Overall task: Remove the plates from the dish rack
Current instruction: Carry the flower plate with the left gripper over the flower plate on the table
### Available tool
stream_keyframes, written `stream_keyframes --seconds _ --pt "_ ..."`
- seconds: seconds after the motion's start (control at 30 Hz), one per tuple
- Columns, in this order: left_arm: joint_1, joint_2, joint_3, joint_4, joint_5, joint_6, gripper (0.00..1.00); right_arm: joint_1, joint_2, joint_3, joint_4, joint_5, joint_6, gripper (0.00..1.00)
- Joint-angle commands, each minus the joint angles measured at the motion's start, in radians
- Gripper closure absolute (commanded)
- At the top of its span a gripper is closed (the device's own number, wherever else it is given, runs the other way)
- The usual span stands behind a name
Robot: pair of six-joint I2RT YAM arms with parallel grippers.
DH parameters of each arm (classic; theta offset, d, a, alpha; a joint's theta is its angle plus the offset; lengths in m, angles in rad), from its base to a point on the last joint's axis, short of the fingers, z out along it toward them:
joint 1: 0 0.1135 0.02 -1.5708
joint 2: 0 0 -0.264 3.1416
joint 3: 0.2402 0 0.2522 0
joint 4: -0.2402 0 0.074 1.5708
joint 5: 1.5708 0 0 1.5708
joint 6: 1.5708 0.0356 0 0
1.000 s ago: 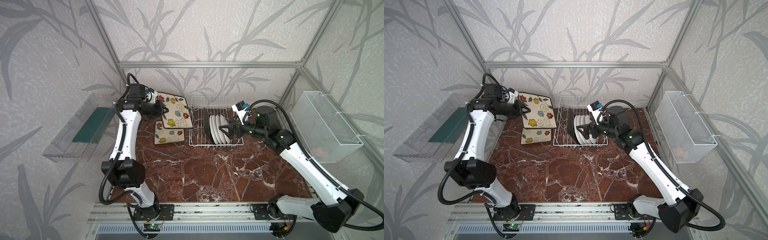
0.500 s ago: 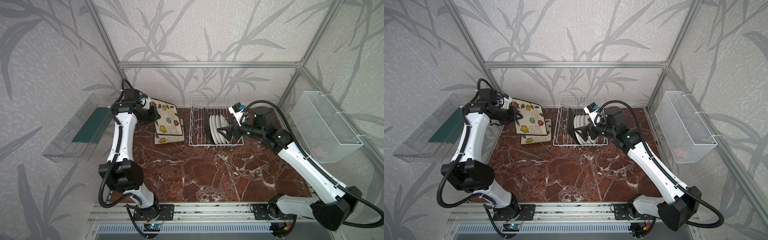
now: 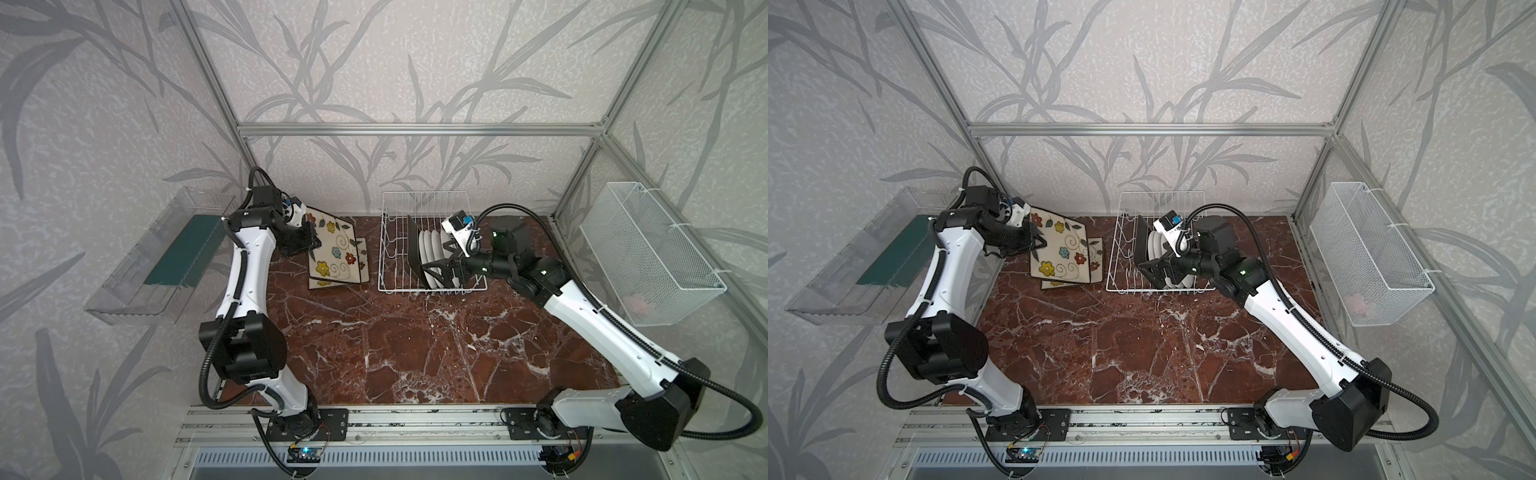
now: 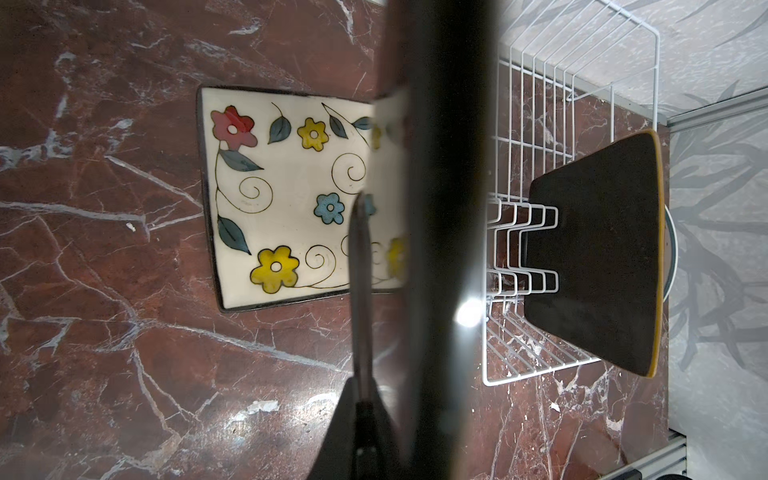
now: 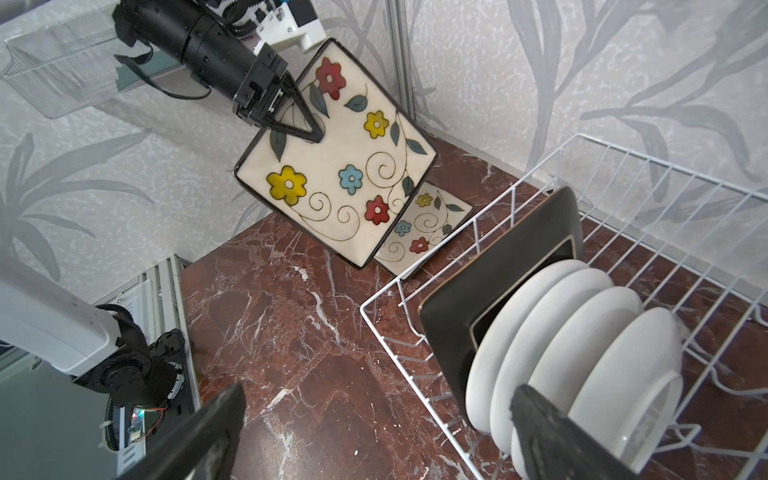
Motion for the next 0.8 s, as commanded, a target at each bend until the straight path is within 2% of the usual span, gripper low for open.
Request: stream_keyframes --seconds 0.0,0.17,0.33,0.6,0.77 --pt "0.021 0.008 -0.005 0.087 0.101 0.05 1.0 0.013 0.001 -0.002 0.039 0.003 0.004 0.01" --pt "0.047 0.056 -0.017 0.117 0.198 0.071 1.0 0.013 0.002 0.004 0.025 0.03 -0.021 0.01" --pt "0.06 0.111 0.003 0.118 0.227 0.106 1.0 0.013 0.015 0.015 0.011 0.024 -0.031 0.01" --pt "0.092 0.224 0.045 0.14 0.339 0.084 1.0 0.014 0.026 0.021 0.01 0.017 -0.04 0.01" --pt "0.101 0.271 0.066 0.141 0.359 0.087 1.0 0.013 0.034 0.021 0.0 0.014 -0.044 0.01"
